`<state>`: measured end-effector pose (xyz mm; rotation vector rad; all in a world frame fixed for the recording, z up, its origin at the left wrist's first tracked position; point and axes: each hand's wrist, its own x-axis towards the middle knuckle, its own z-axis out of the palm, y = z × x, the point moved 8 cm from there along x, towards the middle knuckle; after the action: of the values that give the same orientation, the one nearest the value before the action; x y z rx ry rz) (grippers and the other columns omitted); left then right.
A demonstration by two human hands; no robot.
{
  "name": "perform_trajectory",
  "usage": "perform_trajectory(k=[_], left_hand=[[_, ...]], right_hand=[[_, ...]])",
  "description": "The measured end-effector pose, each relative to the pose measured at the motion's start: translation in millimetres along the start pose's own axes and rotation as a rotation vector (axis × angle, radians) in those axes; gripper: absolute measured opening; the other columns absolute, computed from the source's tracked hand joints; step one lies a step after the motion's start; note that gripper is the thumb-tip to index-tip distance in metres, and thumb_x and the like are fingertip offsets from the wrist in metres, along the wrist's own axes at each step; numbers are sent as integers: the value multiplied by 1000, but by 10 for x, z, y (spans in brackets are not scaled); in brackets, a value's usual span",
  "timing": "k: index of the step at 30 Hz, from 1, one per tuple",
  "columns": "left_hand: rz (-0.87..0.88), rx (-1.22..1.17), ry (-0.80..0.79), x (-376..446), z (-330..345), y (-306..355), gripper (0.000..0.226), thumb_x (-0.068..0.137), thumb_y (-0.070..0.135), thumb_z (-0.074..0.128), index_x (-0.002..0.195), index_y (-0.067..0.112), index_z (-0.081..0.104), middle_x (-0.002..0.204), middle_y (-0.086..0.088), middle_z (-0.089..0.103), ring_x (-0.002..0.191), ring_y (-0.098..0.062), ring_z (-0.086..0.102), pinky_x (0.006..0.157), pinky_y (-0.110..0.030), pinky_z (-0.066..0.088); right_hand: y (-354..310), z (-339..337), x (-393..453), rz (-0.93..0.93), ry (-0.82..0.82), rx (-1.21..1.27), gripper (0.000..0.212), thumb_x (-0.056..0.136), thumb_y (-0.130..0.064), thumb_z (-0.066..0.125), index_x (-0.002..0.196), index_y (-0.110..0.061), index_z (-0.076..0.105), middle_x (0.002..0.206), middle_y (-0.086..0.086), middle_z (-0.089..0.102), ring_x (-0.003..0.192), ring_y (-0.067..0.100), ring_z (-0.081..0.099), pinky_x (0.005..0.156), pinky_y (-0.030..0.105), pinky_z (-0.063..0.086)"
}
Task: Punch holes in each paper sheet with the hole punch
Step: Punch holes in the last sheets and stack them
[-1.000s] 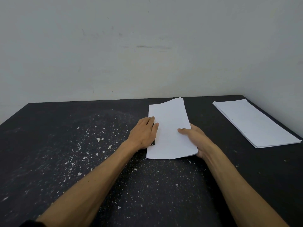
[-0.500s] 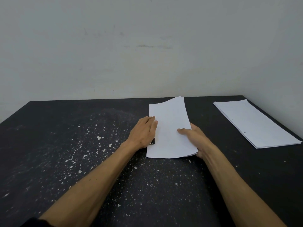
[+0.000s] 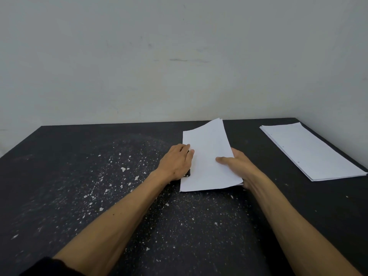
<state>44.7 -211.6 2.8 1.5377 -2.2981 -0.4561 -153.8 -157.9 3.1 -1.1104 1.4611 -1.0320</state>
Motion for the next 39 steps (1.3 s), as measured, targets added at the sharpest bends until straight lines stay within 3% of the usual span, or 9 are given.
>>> perform_trajectory(k=[10,17,22,27,30,32,34,36,39], left_hand=[[-10,-35,-6,-3,-14,3,56,110,41,21,153,11,40,156,-5,42,144,-24,34,118,-40,31],[-43,-29,-37,-12,-19,32,42,110,33,23,120,8,56,137,-8,54,128,-27,43,107,-39,37],[-78,-50,-59,-44,-53,75,41,110,31,23,116,7,55,134,-8,54,123,-27,45,107,-41,37],[-75,-32,-47,16,-90,119,35,110,25,21,92,8,47,109,-11,58,114,-26,47,102,-47,38],[-53,18,-52,53,-67,121,34,110,24,20,89,11,44,99,-10,57,109,-25,48,101,-48,39],[-54,33,-65,63,-44,110,35,110,25,20,95,9,48,105,-10,58,113,-26,47,103,-48,38],[-39,58,-85,53,1,80,42,110,30,20,121,7,53,130,-11,56,126,-27,44,110,-45,35],[-21,57,-83,22,21,40,51,109,38,21,148,13,41,152,-8,43,138,-30,38,115,-43,32],[-15,22,-59,-2,23,20,56,109,43,23,158,18,31,160,-4,36,144,-31,33,119,-43,30]], right_hand=[[66,-16,73,8,10,18,30,97,-5,67,126,-16,67,117,4,76,101,25,74,76,36,60],[95,-9,84,14,31,7,32,97,-5,68,127,-15,67,115,2,76,101,24,73,76,36,58],[75,3,48,24,37,16,28,98,-4,65,122,-20,66,111,-1,74,98,22,71,70,33,56],[89,-15,78,96,6,52,20,99,-10,65,118,-16,69,110,6,77,98,26,75,73,36,60],[87,-12,86,114,-20,71,17,100,-9,64,116,-14,69,109,7,78,96,26,75,75,37,60],[91,-4,91,113,-20,76,17,100,-7,63,115,-14,68,109,8,78,96,27,75,76,37,60],[103,4,92,110,-15,83,17,100,-5,62,113,-15,69,108,7,78,95,26,75,74,36,60],[111,8,87,106,-14,88,18,100,-4,62,111,-17,69,108,6,78,94,25,75,72,35,60],[115,7,82,102,-22,94,20,100,-3,61,113,-17,69,108,5,78,94,25,76,71,34,60]])
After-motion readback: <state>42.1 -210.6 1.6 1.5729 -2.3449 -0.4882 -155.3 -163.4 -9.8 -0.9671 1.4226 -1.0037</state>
